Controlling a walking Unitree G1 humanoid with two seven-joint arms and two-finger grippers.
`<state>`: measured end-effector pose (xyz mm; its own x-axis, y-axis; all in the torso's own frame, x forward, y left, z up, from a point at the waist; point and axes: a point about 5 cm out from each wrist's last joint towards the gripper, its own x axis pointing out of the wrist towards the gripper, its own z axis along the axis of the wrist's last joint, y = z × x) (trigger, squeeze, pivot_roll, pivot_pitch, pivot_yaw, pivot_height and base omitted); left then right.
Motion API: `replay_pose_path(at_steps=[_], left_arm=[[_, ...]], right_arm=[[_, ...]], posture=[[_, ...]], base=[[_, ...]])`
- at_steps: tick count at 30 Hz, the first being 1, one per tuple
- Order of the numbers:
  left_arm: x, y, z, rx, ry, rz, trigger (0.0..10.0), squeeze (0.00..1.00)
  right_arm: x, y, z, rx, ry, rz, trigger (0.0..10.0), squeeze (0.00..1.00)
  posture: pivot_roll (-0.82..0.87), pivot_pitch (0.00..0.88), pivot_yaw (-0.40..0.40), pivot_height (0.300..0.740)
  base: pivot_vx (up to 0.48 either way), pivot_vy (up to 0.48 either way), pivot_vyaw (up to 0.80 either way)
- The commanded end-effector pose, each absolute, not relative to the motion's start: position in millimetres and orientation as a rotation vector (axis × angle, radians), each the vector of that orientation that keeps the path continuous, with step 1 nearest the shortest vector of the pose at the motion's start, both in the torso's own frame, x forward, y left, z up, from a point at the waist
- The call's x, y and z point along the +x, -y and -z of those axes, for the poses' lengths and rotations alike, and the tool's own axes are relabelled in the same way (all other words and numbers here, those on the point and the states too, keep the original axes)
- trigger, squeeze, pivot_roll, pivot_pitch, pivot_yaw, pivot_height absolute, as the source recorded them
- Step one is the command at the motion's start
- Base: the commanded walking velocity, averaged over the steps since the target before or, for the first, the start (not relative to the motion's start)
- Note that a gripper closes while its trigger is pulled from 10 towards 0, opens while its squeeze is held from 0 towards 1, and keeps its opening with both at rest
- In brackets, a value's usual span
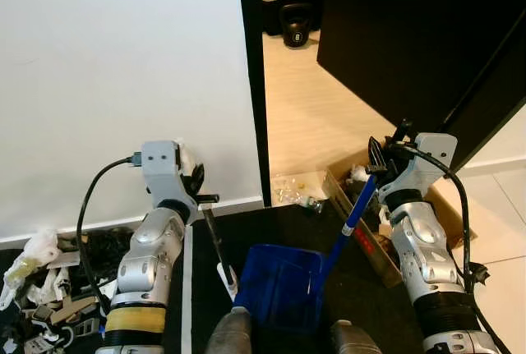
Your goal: Sweep floor
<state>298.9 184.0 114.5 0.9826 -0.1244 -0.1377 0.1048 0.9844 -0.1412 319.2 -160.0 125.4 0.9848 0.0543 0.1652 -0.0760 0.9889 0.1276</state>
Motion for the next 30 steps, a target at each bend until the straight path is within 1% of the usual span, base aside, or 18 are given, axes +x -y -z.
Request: replay_pose_path(at_steps=[1, 6, 14, 30], left_arm=[[298.2, -184.1, -115.5, -0.1, -0.126, 0.116, 10.0, 0.0], [298.0, -184.0, -116.2, -0.073, -0.116, 0.117, 10.0, 0.0], [291.5, -187.1, -114.2, -0.067, -0.122, 0.11, 10.0, 0.0], [292.2, -187.3, -110.2, -0.053, -0.121, 0.078, 10.0, 0.0]], right_arm=[[317.0, 156.1, -117.2, 0.152, 0.139, -0.065, 10.0, 0.0], [316.5, 154.3, -111.7, 0.172, 0.119, -0.062, 10.0, 0.0], [316.5, 141.3, -108.1, 0.209, 0.106, -0.093, 10.0, 0.0], [321.1, 138.1, -102.1, 0.194, 0.077, -0.114, 10.0, 0.0]], posture=[[0.13, 0.163, 0.031, 0.74], [0.13, 0.157, 0.03, 0.74], [0.14, 0.141, 0.015, 0.74], [0.16, 0.117, 0.003, 0.74]], base=[[0.0, 0.0, 0.0], [0.0, 0.0, 0.0], [0.0, 0.0, 0.0], [0.0, 0.0, 0.0]])
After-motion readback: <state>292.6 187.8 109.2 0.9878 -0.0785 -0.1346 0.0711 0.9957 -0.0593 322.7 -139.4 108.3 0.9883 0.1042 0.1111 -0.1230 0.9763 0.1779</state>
